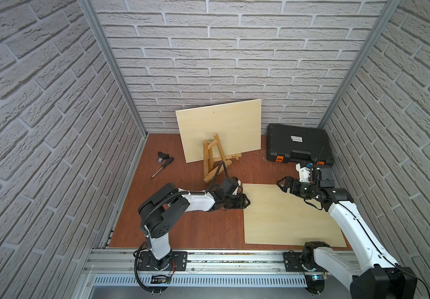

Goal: Disassemble the easel
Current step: Place the drawing board at the corner of the board, then pick up the easel at the center of the board.

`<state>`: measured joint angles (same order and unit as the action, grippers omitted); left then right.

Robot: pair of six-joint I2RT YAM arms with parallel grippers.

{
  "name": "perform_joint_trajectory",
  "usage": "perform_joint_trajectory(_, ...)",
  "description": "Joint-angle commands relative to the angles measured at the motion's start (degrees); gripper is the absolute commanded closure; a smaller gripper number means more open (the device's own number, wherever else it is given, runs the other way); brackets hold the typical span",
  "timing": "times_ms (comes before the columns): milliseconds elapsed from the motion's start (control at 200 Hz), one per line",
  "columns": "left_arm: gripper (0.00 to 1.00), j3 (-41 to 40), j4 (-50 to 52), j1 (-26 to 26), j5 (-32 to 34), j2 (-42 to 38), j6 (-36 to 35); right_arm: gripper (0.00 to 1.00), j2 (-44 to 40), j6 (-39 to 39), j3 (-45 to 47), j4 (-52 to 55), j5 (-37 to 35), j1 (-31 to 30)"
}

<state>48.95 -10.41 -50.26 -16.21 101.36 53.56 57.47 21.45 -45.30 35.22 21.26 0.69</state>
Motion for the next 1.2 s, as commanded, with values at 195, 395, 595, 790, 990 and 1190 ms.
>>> perform_joint_trajectory(195, 0.26, -7.94, 7.61, 1.6, 8.57, -12.81, -2.32, 0.06, 4.74, 5.42, -0.25, -12.01, -2.38, -10.86)
perform_joint_trajectory(395, 0.26, -14.93, 15.82, 8.21, 12.51, -28.59, -4.09, 0.06, 14.54, 6.5, -6.02, -18.02, -6.43, -20.19)
perform_joint_trajectory(595, 0.24, -17.62, 28.3, 17.85, 15.93, -44.68, -6.9, 0.09, 27.45, 10.68, -12.26, -28.49, -7.62, -26.43)
perform_joint_trajectory(790, 0.23, -18.85, 34.11, 29.87, 12.07, -53.59, -10.36, 0.1, 39.65, 16.98, -17.75, -38.39, -10.58, -31.64)
perform_joint_trajectory(990, 0.23, -18.19, 34.51, 34.65, 9.28, -53.04, -13.28, 0.11, 50.39, 27.36, -18.61, -51.67, -12.79, -33.02)
perform_joint_trajectory(1190, 0.22, -18.1, 32.8, 36.72, 7.77, -51.98, -14.7, 0.12, 58.76, 31.85, -21.47, -59.41, -16.09, -34.63)
